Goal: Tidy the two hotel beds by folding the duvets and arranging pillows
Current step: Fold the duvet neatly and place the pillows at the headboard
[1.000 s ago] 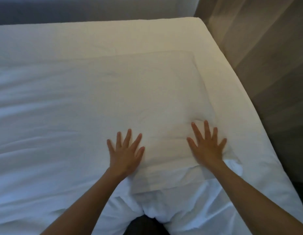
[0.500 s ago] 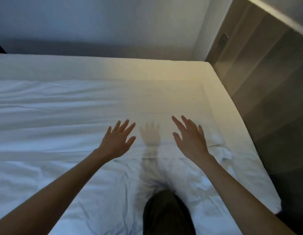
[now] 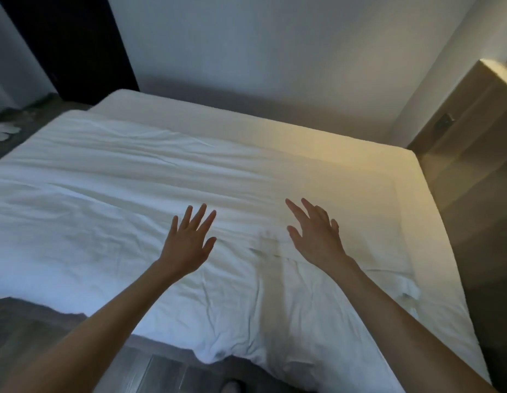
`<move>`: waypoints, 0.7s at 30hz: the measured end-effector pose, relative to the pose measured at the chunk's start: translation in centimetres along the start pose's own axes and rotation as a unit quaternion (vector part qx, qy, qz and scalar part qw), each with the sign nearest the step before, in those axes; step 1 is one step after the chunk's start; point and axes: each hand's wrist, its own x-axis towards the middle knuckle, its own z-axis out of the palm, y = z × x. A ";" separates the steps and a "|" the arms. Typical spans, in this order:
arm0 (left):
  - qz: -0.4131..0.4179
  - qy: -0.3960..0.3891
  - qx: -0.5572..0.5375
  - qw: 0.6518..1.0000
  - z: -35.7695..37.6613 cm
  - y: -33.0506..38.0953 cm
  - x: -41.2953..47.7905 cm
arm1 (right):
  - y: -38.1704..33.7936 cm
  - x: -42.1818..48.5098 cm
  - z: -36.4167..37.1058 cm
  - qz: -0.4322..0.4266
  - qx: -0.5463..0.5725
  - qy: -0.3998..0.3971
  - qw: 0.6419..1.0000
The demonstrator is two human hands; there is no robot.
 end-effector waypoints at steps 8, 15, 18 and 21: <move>-0.077 0.059 0.002 0.995 -2.8 -4.0 -8.1 | -6.1 -2.1 0.0 -0.100 -0.022 0.004 0.995; -0.106 0.083 0.010 0.991 -4.0 -10.1 -12.4 | -13.4 -3.6 2.4 -0.139 -0.030 -0.004 0.990; -0.098 0.099 0.016 0.990 -4.4 -14.6 -14.1 | -18.1 -3.7 4.1 -0.150 -0.032 0.003 0.988; -0.089 0.096 0.021 0.991 -4.7 -20.8 -15.5 | -23.7 -3.5 6.8 -0.151 -0.029 0.002 0.988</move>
